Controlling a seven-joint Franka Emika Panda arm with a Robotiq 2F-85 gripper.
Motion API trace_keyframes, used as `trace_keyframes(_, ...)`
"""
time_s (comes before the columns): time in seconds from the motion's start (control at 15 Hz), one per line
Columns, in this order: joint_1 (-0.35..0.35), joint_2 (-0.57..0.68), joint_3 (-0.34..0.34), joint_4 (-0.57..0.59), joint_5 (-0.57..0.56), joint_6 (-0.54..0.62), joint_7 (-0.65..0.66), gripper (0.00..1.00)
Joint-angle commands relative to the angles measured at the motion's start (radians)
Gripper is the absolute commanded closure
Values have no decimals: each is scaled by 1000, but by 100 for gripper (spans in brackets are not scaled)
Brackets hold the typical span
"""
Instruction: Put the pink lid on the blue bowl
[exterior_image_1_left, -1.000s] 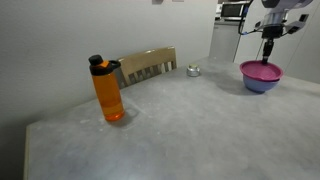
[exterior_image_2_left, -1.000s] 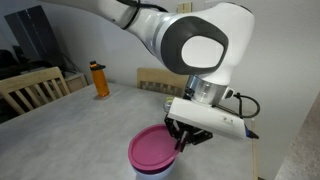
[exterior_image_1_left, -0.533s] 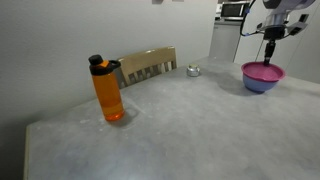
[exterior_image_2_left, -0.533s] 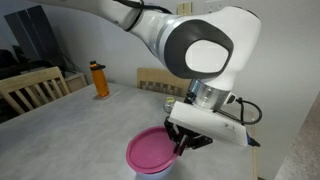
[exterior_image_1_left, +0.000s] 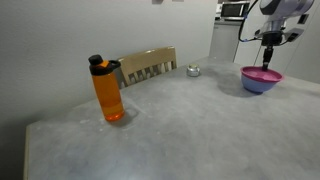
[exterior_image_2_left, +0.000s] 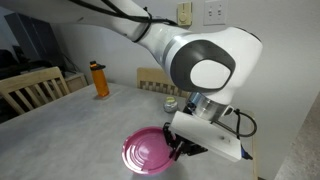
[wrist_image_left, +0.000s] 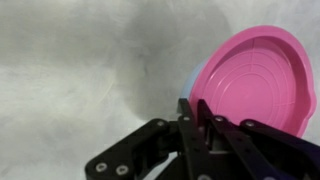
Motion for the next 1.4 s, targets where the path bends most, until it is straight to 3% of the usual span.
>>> trace_keyframes(0.0, -29, 27, 28, 43, 21, -39, -4, 97)
trace_keyframes(0.07, -28, 26, 29, 43, 20, -45, -1, 97)
trace_keyframes(0.13, -26, 25, 30, 44, 18, -50, -1, 85)
trace_keyframes(0.27, -20, 23, 35, 40, 14, -50, -1, 86)
trace_keyframes(0.33, -15, 21, 37, 36, 11, -51, 3, 61)
trace_keyframes(0.4, -11, 16, 39, 30, 10, -50, 5, 61)
trace_keyframes(0.53, 8, -19, 29, -15, 2, -20, 41, 50)
trace_keyframes(1.0, 101, -209, -38, -260, -36, 246, 384, 2)
trace_keyframes(1.33, 193, -328, -77, -395, -154, 282, 728, 0)
